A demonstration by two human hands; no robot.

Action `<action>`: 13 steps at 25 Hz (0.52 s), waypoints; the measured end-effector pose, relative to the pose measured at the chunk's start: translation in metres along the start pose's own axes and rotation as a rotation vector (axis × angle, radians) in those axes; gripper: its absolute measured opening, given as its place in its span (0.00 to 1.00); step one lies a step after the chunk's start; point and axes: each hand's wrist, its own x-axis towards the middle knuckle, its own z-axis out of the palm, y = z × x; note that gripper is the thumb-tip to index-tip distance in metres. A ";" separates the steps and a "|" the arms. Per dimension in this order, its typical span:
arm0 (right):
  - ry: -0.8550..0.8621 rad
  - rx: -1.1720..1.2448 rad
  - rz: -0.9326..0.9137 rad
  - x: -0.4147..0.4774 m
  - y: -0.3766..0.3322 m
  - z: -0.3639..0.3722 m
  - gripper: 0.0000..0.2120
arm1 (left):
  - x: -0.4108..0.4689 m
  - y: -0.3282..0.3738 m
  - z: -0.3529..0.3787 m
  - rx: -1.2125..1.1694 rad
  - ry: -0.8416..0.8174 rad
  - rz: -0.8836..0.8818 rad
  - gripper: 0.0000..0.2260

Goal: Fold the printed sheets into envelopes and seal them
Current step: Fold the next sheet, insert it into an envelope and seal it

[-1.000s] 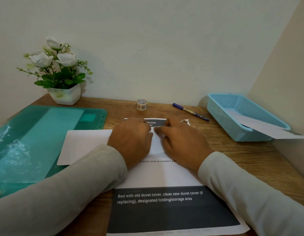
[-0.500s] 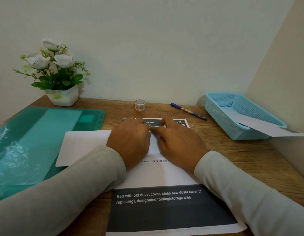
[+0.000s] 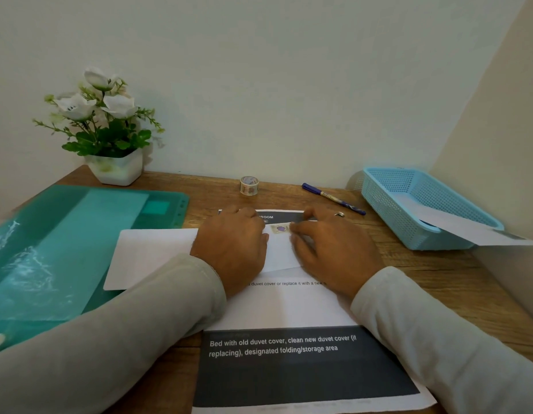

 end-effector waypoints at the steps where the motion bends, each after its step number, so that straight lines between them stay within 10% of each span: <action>1: 0.010 -0.008 -0.026 -0.002 0.000 0.000 0.17 | 0.001 0.000 0.000 0.009 -0.014 -0.002 0.19; 13: -0.064 0.047 -0.112 0.011 -0.011 0.008 0.20 | 0.001 0.001 0.003 0.019 0.008 0.006 0.21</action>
